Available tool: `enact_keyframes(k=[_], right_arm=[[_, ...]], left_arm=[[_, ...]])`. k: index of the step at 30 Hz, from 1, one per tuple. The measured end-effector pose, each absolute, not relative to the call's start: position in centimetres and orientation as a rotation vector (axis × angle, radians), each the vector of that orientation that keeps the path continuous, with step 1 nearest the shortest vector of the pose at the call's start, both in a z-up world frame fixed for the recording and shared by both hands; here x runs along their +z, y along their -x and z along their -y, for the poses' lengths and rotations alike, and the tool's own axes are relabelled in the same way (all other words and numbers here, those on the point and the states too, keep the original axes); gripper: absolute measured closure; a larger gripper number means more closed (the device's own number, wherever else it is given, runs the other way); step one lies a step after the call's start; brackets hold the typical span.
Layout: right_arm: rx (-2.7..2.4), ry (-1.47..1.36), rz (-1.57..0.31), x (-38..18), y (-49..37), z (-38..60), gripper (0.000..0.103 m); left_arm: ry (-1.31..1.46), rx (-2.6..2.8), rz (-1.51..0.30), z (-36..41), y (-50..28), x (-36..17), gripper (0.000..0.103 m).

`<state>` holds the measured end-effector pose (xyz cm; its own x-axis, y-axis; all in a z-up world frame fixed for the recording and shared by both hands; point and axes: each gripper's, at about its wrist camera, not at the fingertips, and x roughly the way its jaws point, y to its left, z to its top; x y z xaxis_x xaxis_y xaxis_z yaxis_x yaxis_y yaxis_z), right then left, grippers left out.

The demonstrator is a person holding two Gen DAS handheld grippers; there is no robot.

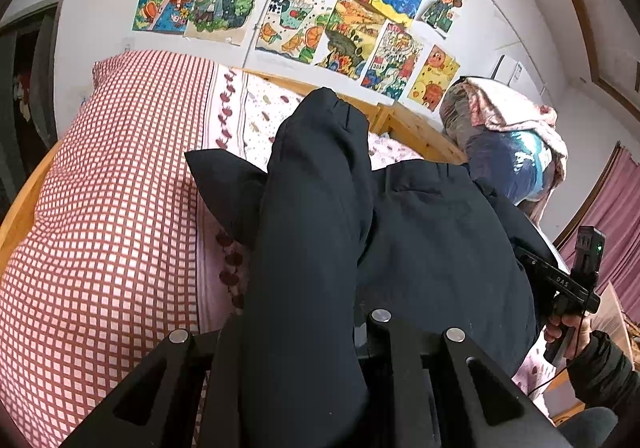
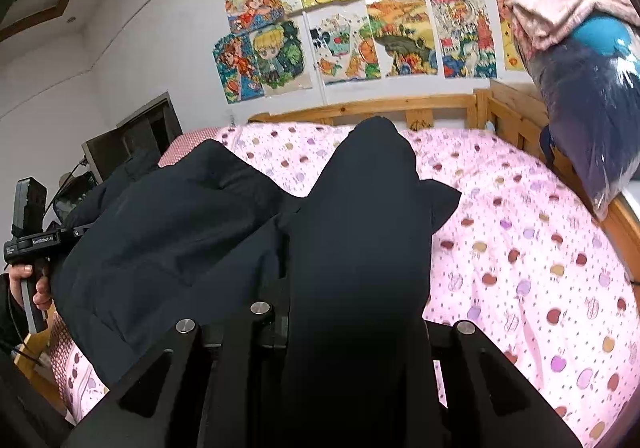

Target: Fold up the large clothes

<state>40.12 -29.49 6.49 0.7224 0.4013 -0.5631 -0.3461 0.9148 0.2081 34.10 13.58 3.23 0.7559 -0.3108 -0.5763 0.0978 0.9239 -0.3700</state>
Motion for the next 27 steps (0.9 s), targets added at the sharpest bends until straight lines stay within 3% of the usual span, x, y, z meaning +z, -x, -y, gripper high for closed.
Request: enact_keyframes(k=[13, 27], right_arm=[[0.363, -0.114, -0.742, 1.8, -41.5, 30.9, 0.083], [0.37, -0.134, -0.802, -0.5, -43.2, 30.5, 0.079]], left_arm=[[0.419, -0.175, -0.739, -16.1, -36.4, -1.2, 0.083], [0.446, -0.187, -0.754, -16.8, -37.0, -1.9, 0.077]])
